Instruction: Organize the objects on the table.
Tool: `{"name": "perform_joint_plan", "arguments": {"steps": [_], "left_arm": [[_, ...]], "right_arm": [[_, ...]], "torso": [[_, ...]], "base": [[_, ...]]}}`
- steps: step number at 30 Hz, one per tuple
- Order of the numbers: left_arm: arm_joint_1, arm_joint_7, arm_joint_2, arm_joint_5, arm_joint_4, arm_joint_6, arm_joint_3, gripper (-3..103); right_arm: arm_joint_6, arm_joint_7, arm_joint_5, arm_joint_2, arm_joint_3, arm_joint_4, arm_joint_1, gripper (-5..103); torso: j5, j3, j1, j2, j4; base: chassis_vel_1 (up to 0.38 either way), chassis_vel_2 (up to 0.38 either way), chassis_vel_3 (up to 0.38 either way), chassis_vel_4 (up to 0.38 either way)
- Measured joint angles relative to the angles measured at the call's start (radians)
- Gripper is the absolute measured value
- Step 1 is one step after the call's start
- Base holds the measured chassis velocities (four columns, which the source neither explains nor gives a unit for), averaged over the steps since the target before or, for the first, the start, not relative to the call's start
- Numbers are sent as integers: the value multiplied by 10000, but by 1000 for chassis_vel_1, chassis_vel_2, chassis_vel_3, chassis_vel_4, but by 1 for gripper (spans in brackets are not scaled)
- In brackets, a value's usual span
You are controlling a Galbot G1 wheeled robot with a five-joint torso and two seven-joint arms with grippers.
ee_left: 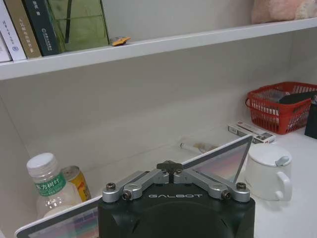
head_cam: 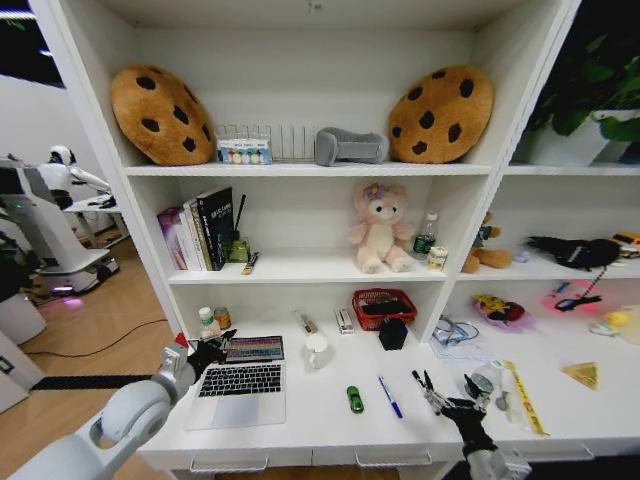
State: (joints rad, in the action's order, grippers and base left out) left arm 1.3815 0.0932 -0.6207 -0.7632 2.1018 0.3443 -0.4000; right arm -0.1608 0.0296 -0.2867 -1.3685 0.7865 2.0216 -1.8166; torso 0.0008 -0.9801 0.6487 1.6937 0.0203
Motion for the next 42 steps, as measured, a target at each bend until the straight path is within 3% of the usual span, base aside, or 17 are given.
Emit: {"name": "perform_joint_plan", "arguments": {"steps": [8, 16, 18, 22, 26, 28, 31, 37, 42], "left_arm": [[235, -203, 234, -76, 379, 315, -188, 0], [-556, -174, 746, -565, 246, 342, -99, 0], [-731, -226, 841, -512, 74, 336, 129, 0], [-1517, -285, 972, -434, -304, 310, 926, 0], [-2138, -286, 976, -434, -560, 308, 1527, 0], [-3073, -273, 943, -451, -935, 311, 2507, 0], [-3594, -264, 911, -451, -1164, 327, 3088, 0], [-3822, -281, 985, -463, -1206, 411, 3444, 0], [-2940, -347, 1308, -399, -774, 491, 2913, 0]], "right_arm": [[-40, 175, -168, -131, 1, -10, 94, 100], [-150, 170, -198, -166, 98, -110, 11, 101], [-171, 165, -212, -190, 118, -156, 4, 96], [-183, 160, -217, -201, 124, -226, 1, 101], [-183, 161, -220, -215, 130, -251, 23, 100], [-183, 162, -239, -234, 169, -272, 26, 99], [-184, 162, -262, -245, 228, -307, 6, 99], [-199, 163, -314, -255, 285, -358, -22, 96], [-269, 163, -319, -304, 258, -441, 24, 99]], "torso": [[1, 0, 0, 0, -1], [2, 0, 0, 0, 1], [1, 0, 0, 0, 0], [1, 0, -1, 1, -1], [1, 0, 0, 1, 0], [0, 0, 0, 0, 0], [1, 0, 0, 0, 1], [1, 0, 1, 0, 1], [2, 0, 1, 2, 0]], "base": [[0, 0, 0, 0], [0, 0, 0, 0], [0, 0, 0, 0], [0, 0, 0, 0], [0, 0, 0, 0], [0, 0, 0, 0], [0, 0, 0, 0], [0, 0, 0, 0], [0, 0, 0, 0]]}}
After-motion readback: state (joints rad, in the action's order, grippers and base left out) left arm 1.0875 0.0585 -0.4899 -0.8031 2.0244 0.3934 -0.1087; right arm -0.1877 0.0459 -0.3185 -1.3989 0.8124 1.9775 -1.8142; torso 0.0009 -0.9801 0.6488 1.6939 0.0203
